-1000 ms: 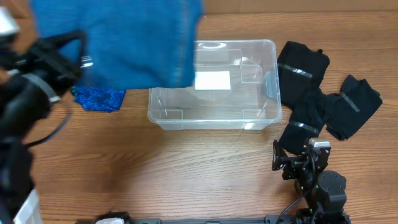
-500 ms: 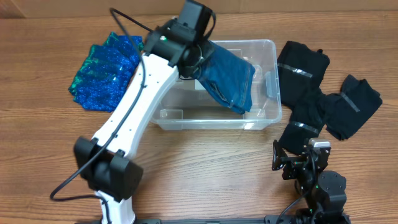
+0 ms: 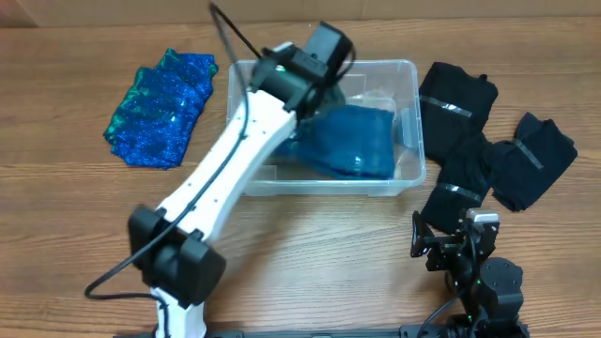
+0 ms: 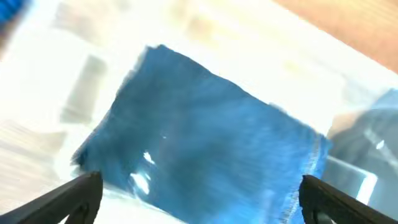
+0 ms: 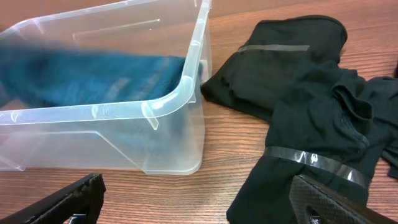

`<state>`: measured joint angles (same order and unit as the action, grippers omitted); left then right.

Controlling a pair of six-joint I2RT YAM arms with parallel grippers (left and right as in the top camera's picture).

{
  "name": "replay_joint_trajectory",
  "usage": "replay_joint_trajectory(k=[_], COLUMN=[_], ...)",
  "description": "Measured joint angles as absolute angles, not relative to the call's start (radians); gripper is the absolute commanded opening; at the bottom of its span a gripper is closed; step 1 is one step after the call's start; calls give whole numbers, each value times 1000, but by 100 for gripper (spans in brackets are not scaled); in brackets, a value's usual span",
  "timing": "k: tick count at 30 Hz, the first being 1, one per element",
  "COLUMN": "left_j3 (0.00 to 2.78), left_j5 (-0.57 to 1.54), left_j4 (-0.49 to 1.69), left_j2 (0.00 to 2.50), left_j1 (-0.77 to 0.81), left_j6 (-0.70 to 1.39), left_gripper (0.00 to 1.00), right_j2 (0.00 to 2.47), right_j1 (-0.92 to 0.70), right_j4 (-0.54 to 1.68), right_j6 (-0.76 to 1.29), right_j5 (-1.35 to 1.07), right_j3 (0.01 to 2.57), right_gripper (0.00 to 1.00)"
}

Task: Pack container
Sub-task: 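Lift the denim with the left gripper and lower it into the bin, then move the left gripper to the blue sequined fabric and grasp it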

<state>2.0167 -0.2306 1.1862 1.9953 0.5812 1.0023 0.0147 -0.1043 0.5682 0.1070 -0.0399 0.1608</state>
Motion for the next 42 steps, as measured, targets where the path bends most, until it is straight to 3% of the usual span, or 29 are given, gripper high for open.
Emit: replay_joint_trajectory(k=[3, 8, 15, 21, 27, 29, 31, 33, 35, 36, 38, 42], left_j3=[2030, 2058, 2057, 2056, 2056, 2056, 2056, 2056, 2056, 2055, 2055, 2064], left_j5=[-293, -274, 112, 361, 477, 502, 517, 524, 522, 519, 504, 501], left_j4=[1286, 1351, 1317, 1147, 1029, 1007, 999, 998, 1005, 1012, 1059, 1170], left_j2=[1869, 1775, 2079, 2379, 2438, 2440, 2443, 2445, 2453, 2455, 2457, 2457], left_j1=[471, 35, -428, -537, -525, -505, -471, -439, -415, -409, -397, -403], left_j6=[854, 656, 251, 104, 24, 14, 1, -16, -22, -27, -31, -24], left_gripper=[100, 100, 100, 100, 99, 93, 75, 41, 15, 9, 4, 4], right_j2=[15, 15, 15, 15, 15, 15, 15, 15, 15, 15, 15, 15], right_j1=[-104, -105, -105, -105, -104, -105, -104, -104, -104, -105, -105, -104], right_j4=[568, 568, 568, 569, 569, 568, 568, 569, 569, 569, 569, 568], right_j6=[107, 107, 107, 107, 107, 107, 107, 107, 107, 107, 107, 107], right_j5=[-40, -40, -40, -40, -38, -38, -37, -38, -37, -38, -38, -37], right_j3=[161, 161, 161, 161, 161, 161, 161, 161, 161, 161, 161, 161], right_gripper=[100, 100, 100, 100, 100, 100, 100, 100, 100, 100, 100, 100])
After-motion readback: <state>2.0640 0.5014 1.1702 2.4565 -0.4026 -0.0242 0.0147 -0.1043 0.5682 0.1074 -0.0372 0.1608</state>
